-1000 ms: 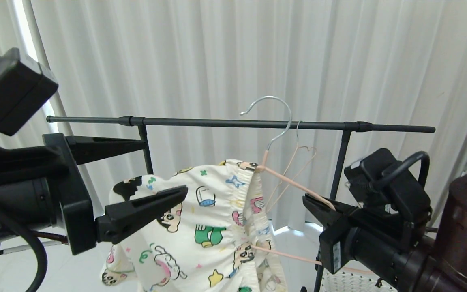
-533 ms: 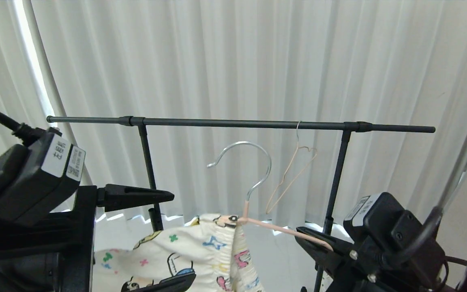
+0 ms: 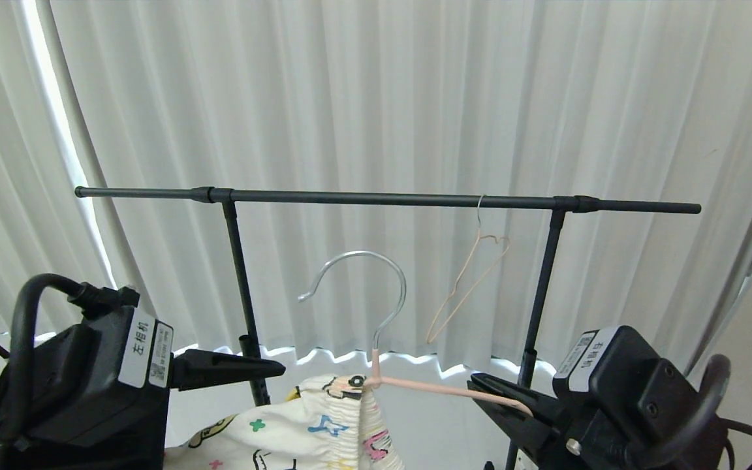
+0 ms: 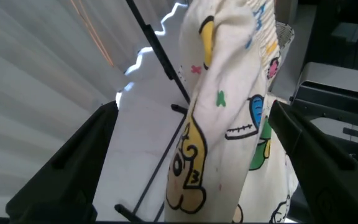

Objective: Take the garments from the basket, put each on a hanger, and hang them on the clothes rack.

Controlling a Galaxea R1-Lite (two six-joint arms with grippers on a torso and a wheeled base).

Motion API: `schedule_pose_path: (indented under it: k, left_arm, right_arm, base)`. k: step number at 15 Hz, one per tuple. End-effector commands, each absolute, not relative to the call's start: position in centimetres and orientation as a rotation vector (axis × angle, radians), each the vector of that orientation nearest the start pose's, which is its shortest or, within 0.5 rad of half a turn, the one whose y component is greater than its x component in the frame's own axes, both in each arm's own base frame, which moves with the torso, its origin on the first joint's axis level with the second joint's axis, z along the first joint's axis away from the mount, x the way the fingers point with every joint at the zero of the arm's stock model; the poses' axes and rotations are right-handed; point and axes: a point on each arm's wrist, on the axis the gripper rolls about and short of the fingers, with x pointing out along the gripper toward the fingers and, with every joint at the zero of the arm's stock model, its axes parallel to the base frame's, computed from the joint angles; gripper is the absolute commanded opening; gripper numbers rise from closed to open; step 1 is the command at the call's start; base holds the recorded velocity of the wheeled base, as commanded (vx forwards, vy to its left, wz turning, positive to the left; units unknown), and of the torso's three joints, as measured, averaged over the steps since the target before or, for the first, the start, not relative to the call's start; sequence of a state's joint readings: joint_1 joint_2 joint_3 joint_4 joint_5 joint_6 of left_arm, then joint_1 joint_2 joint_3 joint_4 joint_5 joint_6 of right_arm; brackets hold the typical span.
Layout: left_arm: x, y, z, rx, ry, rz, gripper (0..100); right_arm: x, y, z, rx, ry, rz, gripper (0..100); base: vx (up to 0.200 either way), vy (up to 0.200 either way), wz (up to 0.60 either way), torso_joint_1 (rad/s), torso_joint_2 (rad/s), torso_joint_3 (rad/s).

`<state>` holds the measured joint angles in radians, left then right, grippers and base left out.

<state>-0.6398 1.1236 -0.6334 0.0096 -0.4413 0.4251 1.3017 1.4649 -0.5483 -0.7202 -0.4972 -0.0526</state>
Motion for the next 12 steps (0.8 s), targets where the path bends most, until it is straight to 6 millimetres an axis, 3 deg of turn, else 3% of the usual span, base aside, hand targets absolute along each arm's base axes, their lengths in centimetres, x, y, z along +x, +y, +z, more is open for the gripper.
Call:
schedule_pose_path:
  k: [1, 9, 10, 12]
  left_arm:
    - [11.16, -9.76, 20.42, 0.430, 0.299, -1.168, 0]
    - [11.03, -9.73, 20.10, 0.434, 0.309, -1.171, 0]
    - [11.03, -9.73, 20.10, 0.434, 0.309, -1.171, 0]
    - [11.06, -9.72, 19.99, 0.435, 0.314, -1.167, 0]
  right_arm:
    - [7.21, 22.18, 18.64, -0.206, 0.095, 0.807, 0]
    - [7.24, 22.12, 18.64, -0.210, 0.093, 0.803, 0]
    - [7.23, 22.09, 18.56, -0.219, 0.092, 0.803, 100]
    - [7.23, 22.07, 18.52, -0.226, 0.091, 0.803, 100]
  base:
    - [0.000, 0.000, 0.00, 0.000, 0.00, 0.000]
    - [0.000, 0.000, 0.00, 0.000, 0.00, 0.000]
    - [0.000, 0.000, 0.00, 0.000, 0.00, 0.000]
    - [0.000, 0.000, 0.00, 0.000, 0.00, 0.000]
